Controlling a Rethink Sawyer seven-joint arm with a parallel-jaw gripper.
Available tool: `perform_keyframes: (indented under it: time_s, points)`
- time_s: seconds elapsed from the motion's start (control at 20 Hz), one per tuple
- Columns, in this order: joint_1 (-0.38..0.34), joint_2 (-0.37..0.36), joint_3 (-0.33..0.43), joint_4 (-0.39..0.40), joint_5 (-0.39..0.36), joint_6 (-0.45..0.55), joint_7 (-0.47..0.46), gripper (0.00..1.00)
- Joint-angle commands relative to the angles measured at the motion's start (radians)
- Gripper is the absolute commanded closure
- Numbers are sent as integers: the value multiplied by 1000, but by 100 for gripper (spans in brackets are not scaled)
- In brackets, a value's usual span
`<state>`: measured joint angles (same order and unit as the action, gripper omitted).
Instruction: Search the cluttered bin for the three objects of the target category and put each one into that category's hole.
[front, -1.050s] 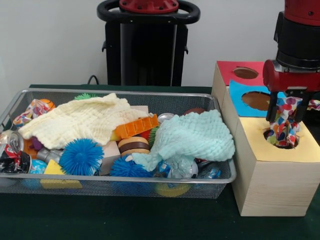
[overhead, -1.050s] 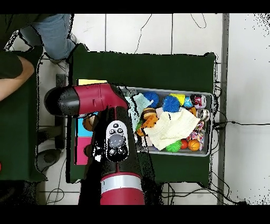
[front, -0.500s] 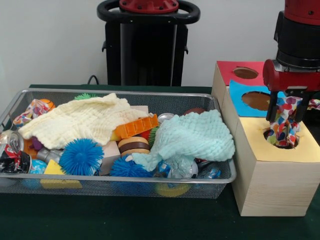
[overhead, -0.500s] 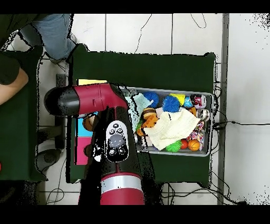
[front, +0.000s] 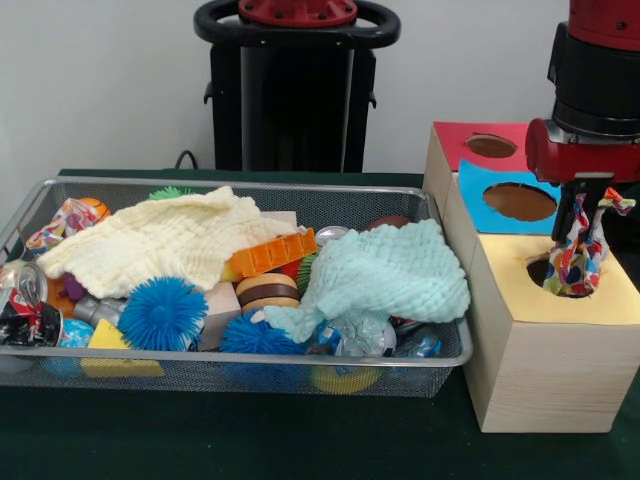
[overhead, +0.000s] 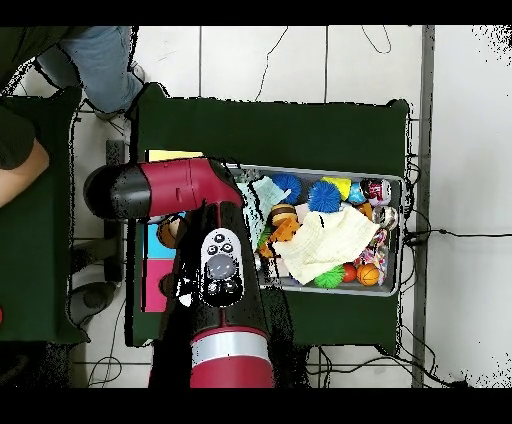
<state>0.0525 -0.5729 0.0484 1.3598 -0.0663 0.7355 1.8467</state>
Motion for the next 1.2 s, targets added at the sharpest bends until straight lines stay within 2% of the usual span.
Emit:
perform_keyframes:
  time_s: [0.05,0.45,1.05,1.2]
  points:
    - [-21,21,63,77,-6,-1,50,100]
    - [-33,28,68,77,-10,-14,36,100]
    - [-58,132,77,-67,-45,-51,-14,100]
    - [-66,144,82,-79,-49,-67,-24,100]
